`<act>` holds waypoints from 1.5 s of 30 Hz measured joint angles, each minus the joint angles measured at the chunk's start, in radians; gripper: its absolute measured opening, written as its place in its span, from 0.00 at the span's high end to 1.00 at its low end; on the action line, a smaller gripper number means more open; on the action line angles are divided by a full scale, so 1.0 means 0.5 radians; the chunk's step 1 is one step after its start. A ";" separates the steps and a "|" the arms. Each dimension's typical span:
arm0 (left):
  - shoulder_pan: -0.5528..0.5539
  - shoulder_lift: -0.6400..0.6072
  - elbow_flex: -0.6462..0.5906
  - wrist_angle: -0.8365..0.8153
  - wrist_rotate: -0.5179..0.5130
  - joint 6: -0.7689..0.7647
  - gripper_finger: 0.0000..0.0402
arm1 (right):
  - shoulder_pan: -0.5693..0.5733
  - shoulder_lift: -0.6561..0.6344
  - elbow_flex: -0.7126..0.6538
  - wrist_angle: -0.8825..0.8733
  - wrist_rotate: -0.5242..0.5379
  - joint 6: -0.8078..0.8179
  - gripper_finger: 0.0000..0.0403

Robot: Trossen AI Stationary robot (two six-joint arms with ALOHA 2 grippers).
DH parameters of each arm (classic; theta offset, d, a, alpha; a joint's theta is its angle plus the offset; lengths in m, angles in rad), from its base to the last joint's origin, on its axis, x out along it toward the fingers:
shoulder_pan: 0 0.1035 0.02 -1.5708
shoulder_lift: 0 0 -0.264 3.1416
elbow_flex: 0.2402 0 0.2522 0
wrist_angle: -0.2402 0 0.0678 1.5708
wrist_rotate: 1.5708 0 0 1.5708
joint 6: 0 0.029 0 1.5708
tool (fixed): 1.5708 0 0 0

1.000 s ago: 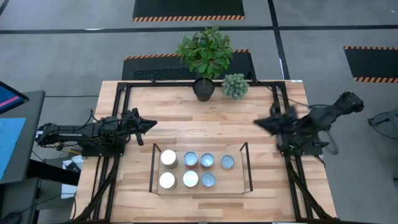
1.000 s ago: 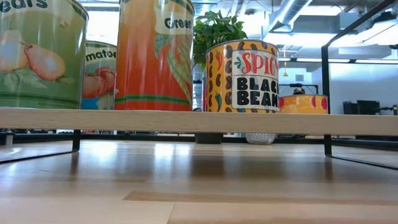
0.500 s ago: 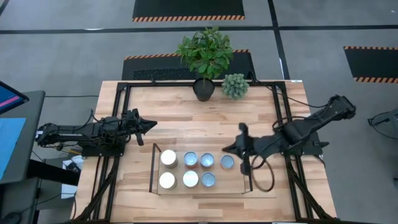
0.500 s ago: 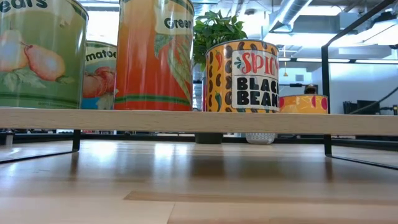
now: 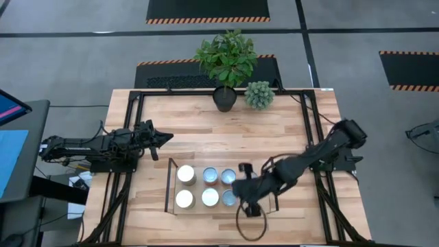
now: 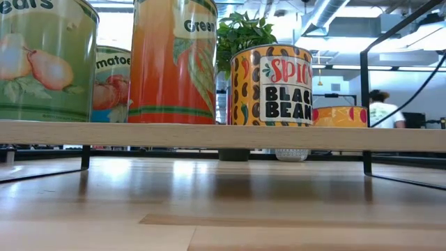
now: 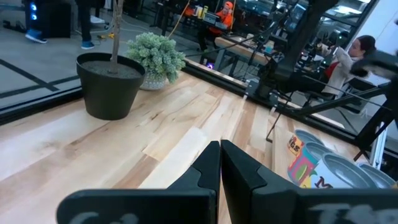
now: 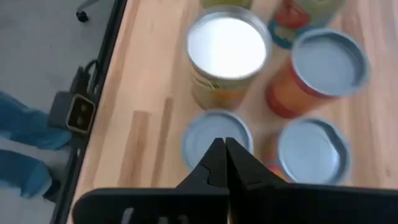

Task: Pick and place cans onto a shelf
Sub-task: Adjust the canned goods on the shelf

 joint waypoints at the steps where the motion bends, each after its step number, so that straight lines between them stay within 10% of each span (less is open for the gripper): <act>1: 0.000 0.000 0.000 -0.001 0.000 0.000 1.00 | 0.017 0.051 0.042 -0.009 -0.001 0.002 1.00; 13: 0.000 0.000 0.000 -0.004 0.001 -0.031 1.00 | 0.055 0.482 0.452 -0.204 -0.010 0.034 1.00; 45: 0.000 -0.001 -0.001 0.003 0.001 -0.030 1.00 | -0.080 0.541 0.467 -0.092 -0.052 0.062 1.00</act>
